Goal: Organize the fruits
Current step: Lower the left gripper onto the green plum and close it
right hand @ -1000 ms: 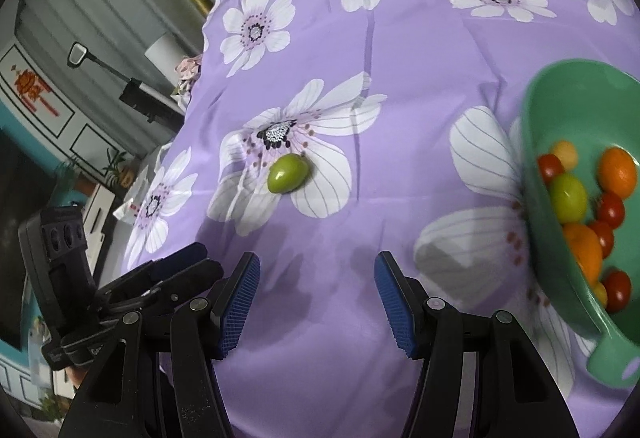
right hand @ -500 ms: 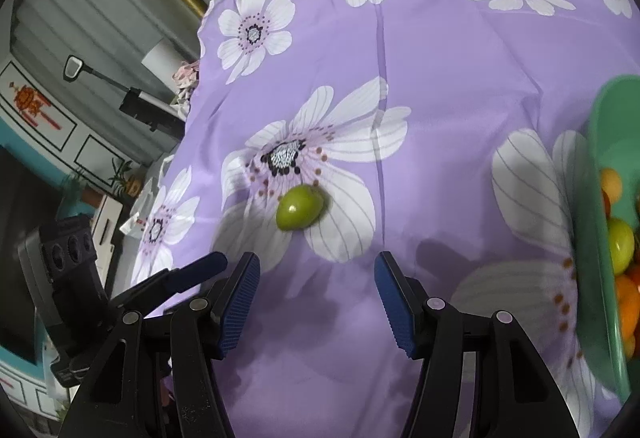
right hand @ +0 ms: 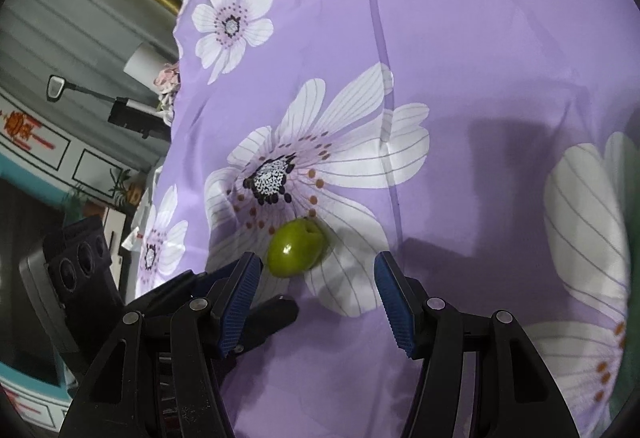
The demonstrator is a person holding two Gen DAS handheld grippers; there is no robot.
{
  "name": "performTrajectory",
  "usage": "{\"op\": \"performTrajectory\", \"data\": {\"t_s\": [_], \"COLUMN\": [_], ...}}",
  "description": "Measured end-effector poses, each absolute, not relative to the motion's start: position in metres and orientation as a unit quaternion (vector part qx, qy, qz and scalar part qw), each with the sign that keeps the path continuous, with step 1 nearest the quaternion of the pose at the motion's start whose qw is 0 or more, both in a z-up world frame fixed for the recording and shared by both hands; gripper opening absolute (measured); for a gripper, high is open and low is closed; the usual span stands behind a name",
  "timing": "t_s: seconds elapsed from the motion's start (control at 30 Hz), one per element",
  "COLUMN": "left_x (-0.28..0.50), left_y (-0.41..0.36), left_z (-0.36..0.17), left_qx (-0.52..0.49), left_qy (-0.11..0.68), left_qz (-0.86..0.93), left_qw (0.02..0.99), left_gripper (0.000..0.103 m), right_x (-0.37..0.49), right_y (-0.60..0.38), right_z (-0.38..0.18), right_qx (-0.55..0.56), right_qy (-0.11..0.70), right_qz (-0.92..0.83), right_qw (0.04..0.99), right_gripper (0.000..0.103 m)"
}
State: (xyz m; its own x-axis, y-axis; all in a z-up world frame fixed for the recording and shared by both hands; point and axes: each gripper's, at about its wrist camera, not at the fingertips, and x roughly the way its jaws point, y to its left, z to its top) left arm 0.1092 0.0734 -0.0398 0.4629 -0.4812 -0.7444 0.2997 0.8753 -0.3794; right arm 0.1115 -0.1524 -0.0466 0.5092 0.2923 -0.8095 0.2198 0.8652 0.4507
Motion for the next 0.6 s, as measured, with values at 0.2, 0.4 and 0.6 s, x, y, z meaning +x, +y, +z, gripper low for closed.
{"op": "performTrajectory", "data": {"t_s": [0.2,0.4,0.6], "left_x": [0.113,0.120,0.121], "left_y": [0.075,0.065,0.073], "left_z": [-0.041,-0.046,-0.048], "left_qx": [-0.093,-0.030,-0.027], "left_qy": [0.460,0.472,0.467], "left_qz": [-0.246,-0.227,-0.223], "left_qw": [0.848,0.851,0.855], "left_gripper": [0.054,0.046,0.037], "right_x": [0.126,0.135,0.135], "right_y": [-0.146,-0.142,-0.141], "right_z": [-0.056,-0.060,-0.063], "right_qx": [0.254,0.244,0.246], "right_qy": [0.505,0.511,0.512], "right_qz": [0.030,0.027,0.027], "right_qw": [0.824,0.823,0.823], "right_gripper": [0.060,0.060,0.060]}}
